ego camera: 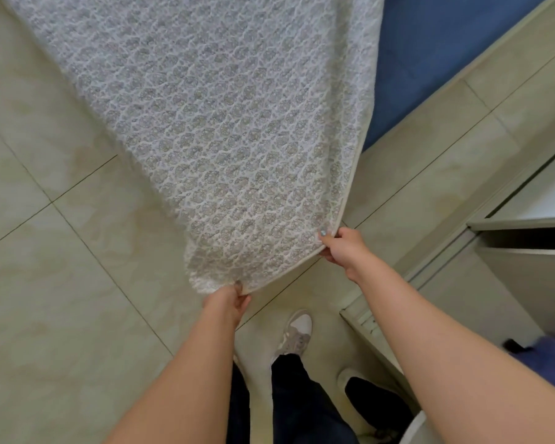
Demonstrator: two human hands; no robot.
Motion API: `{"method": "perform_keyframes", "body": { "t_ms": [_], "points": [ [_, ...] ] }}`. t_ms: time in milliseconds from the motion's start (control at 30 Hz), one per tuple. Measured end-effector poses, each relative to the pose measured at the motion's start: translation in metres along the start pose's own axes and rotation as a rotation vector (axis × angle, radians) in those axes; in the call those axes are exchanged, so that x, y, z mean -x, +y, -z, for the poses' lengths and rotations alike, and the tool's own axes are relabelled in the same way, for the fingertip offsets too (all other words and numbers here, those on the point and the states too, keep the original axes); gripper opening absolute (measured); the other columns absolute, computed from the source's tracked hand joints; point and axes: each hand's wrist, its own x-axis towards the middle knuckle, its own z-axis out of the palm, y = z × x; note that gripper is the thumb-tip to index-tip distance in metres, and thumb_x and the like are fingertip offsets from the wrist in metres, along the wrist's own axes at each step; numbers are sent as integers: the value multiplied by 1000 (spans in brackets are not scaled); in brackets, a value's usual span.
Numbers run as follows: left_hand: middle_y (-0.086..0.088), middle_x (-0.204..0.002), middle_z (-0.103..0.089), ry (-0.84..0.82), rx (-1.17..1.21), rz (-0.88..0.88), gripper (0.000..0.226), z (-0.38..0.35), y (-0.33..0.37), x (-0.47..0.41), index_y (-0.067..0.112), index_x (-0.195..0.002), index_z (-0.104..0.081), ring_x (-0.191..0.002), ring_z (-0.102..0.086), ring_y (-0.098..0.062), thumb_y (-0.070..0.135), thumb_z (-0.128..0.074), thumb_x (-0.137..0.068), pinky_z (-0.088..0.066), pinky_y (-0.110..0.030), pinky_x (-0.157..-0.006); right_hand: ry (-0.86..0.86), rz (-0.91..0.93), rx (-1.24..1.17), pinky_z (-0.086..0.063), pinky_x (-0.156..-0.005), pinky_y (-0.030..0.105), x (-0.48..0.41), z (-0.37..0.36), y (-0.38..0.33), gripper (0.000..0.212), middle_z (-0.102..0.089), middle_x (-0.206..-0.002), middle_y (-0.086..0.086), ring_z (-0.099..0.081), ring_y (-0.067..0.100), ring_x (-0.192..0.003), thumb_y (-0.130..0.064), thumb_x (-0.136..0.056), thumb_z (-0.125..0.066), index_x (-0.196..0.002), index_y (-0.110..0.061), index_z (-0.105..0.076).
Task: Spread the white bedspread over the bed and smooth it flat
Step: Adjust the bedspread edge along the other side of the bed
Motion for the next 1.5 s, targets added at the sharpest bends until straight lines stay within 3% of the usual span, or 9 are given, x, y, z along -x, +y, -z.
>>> {"method": "perform_keyframes", "body": {
  "t_ms": [133, 400, 633, 767, 867, 1100, 1267, 1333, 1500],
  "points": [
    [-12, -148, -37, -21, -118, -2, 48, -28, 10, 18, 5, -140, -39, -134, -40, -27, 4, -53, -94, -41, -33, -106, -69, -34, -25, -41, -53, 20, -7, 17, -15, 14, -64, -82, 3, -60, 9, -62, -22, -93, -60, -92, -11, -52],
    [-6, -74, -57, -275, -666, -298, 7, -90, -25, 87, 9, -83, -59, -61, -54, -13, 7, -57, -88, -47, -24, -60, 67, 106, -64, -41, -56, 21, -18, 69, -49, 17, -60, -77, 2, -54, 10, -59, -23, -98, -47, -97, -11, -58],
    [2, -114, -50, -310, -1159, -1138, 30, -182, 0, 128, 16, -114, -56, -100, -51, -11, 14, -63, -85, -42, -21, -88, 131, 286, -39, -46, -59, 19, -52, 119, -137, 24, -59, -71, 0, -57, 11, -61, -24, -100, -43, -85, -13, -59],
    [-7, -136, -36, -104, -1287, -1461, 54, -233, 27, 121, 12, -127, -46, -125, -36, -22, 10, -67, -77, -34, -30, -102, 34, 226, -136, -53, -76, 25, -79, 131, -191, 36, -64, -111, 23, -66, 26, -89, -20, -103, -34, -121, 5, -54],
    [-7, -142, -33, 63, -1417, -1454, 69, -266, 43, 112, 15, -133, -40, -128, -33, -27, 19, -71, -72, -37, -38, -98, -104, 96, -256, -47, -97, 32, -97, 139, -220, 41, -54, -133, 24, -56, 32, -121, -19, -105, -30, -133, 6, -43],
    [-8, -107, -51, 134, -1518, -1482, 48, -302, 77, 104, 8, -106, -51, -98, -51, -26, 19, -69, -63, -50, -34, -66, -305, -27, -506, -51, -85, 34, -128, 130, -285, 34, -62, -101, 10, -61, 22, -94, -32, -102, -37, -105, -4, -56],
    [-5, -113, -51, 125, -1516, -1366, 66, -322, 87, 108, 12, -113, -45, -105, -49, -24, 45, -77, -65, -50, -39, -77, -544, 44, -619, -43, -104, 47, -147, 146, -320, 69, -62, -128, 13, -58, 28, -120, -62, -89, -44, -133, -9, -53],
    [-8, -114, -52, 125, -1492, -1319, 54, -331, 86, 109, 11, -111, -45, -106, -49, -26, 36, -72, -72, -49, -42, -82, -625, 117, -620, -36, -109, 45, -153, 158, -326, 72, -62, -115, 12, -55, 25, -117, -64, -82, -55, -127, -7, -53],
    [-9, -108, -54, 73, -1521, -1339, 18, -336, 91, 107, 10, -102, -50, -91, -55, -26, 15, -54, -85, -48, -36, -75, -504, 214, -509, -52, -85, 28, -164, 187, -353, 51, -70, -93, 0, -65, 16, -90, -60, -87, -52, -106, -15, -65]
  ]
}}
